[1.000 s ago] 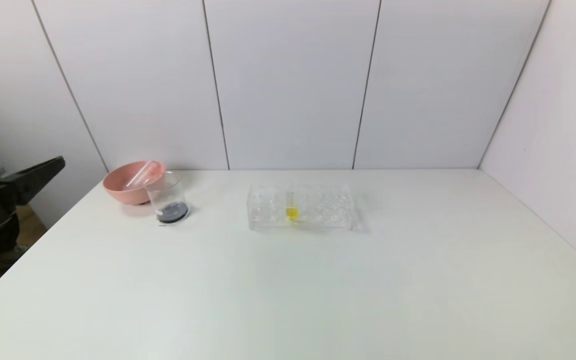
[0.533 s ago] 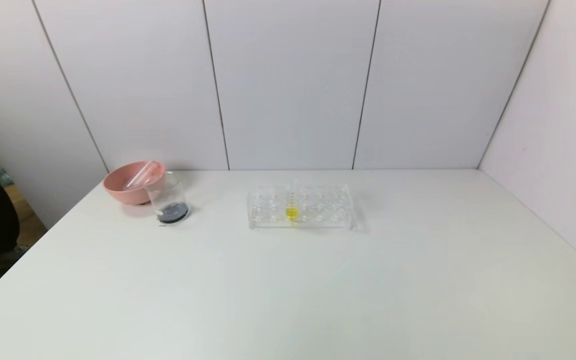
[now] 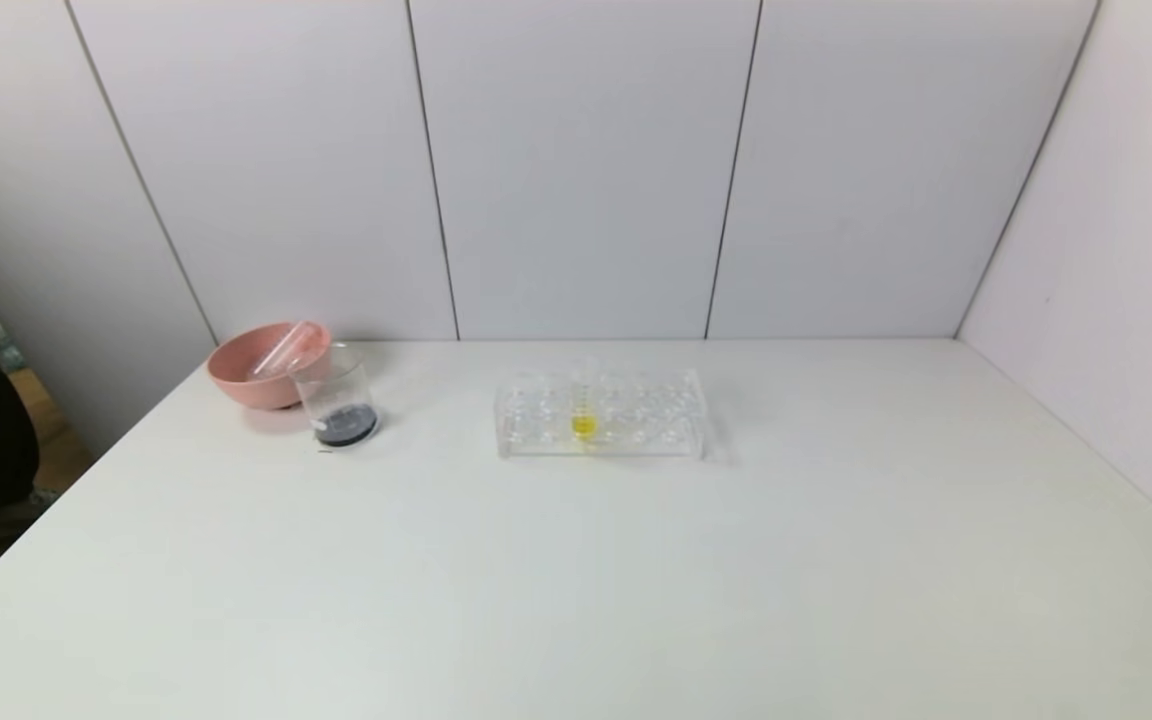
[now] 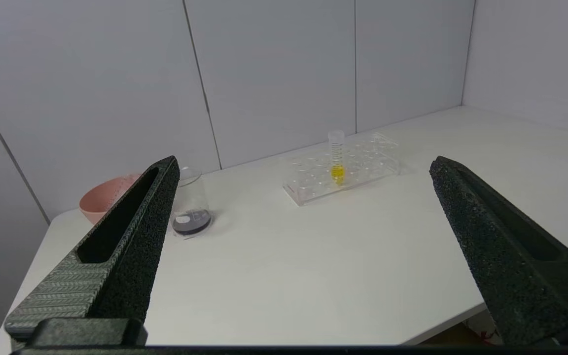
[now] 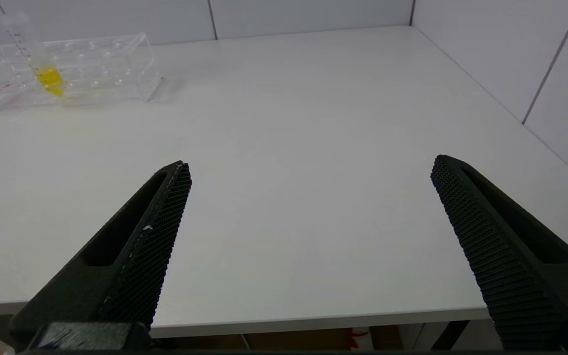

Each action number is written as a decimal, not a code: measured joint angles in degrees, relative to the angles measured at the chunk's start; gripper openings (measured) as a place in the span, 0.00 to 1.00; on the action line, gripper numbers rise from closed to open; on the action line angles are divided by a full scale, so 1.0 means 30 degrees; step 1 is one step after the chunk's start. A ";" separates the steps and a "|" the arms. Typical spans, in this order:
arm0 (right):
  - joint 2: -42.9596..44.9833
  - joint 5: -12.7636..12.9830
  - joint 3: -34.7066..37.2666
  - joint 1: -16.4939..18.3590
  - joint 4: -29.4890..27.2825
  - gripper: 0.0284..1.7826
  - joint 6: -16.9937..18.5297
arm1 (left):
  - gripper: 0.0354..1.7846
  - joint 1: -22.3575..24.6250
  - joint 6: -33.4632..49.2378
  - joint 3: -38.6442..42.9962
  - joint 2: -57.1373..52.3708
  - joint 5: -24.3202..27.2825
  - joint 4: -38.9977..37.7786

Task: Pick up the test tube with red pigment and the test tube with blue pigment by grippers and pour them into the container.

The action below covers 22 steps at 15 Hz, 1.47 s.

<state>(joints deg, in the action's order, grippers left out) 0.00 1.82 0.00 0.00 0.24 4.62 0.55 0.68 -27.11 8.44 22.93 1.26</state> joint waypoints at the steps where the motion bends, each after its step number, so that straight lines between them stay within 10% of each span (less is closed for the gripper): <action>1: 0.0000 0.0008 0.0000 0.0000 0.0000 1.00 -0.0008 | 1.00 -0.0110 -0.0065 0.0256 -0.0849 -0.0459 0.0158; 8: 0.0000 0.0000 0.0000 0.0000 0.0000 1.00 -0.0008 | 1.00 -0.0309 -0.1650 0.8074 -0.2767 -0.7473 -0.4844; 12: 0.0000 0.0008 0.0000 0.0000 0.0000 1.00 0.0000 | 1.00 -0.0301 0.0045 0.8818 -0.2828 -0.8017 -0.0053; 22: 0.0000 0.0008 0.0000 0.0000 0.0000 1.00 -0.0008 | 1.00 -0.0293 0.1390 0.9021 -0.2828 -0.8200 -0.0557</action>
<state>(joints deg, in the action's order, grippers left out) 0.00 1.84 0.00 0.00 0.24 4.60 -0.33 4.85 -0.05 -0.05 -1.67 -0.41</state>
